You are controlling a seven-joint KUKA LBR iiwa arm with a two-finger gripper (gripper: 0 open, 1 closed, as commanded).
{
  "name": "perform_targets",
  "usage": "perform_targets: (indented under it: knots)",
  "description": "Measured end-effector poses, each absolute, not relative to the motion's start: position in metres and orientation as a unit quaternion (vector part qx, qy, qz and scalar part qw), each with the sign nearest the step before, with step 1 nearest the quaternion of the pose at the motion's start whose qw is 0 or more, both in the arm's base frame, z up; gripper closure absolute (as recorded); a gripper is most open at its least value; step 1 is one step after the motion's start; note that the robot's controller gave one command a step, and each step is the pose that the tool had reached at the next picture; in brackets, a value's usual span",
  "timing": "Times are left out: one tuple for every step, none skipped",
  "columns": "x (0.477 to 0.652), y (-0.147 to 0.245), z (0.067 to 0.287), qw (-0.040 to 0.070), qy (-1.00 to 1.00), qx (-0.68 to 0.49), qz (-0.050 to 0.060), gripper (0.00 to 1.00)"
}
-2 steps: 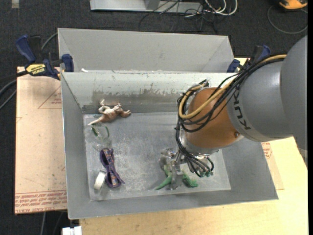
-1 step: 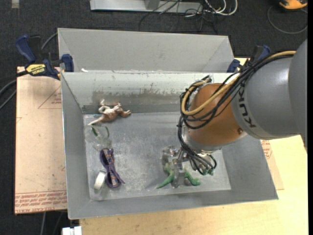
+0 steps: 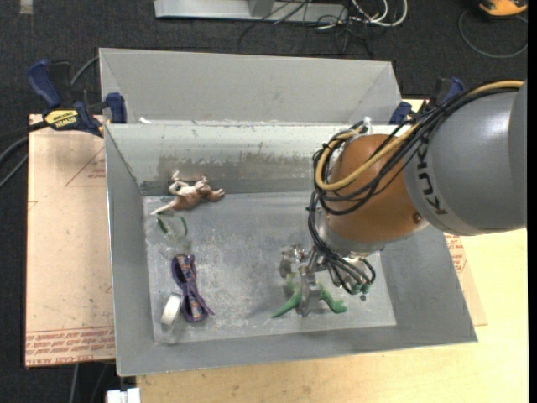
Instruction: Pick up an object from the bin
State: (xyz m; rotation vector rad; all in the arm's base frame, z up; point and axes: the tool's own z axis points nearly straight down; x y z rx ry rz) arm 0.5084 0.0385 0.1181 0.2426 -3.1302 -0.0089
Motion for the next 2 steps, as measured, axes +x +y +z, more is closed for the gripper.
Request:
perform_targets:
  knots:
    - [0.509, 0.039, 0.128, 0.001, -0.997, 0.077, -0.003, 1.0]
    - [0.508, 0.039, 0.139, 0.003, -0.997, 0.077, -0.003, 1.0]
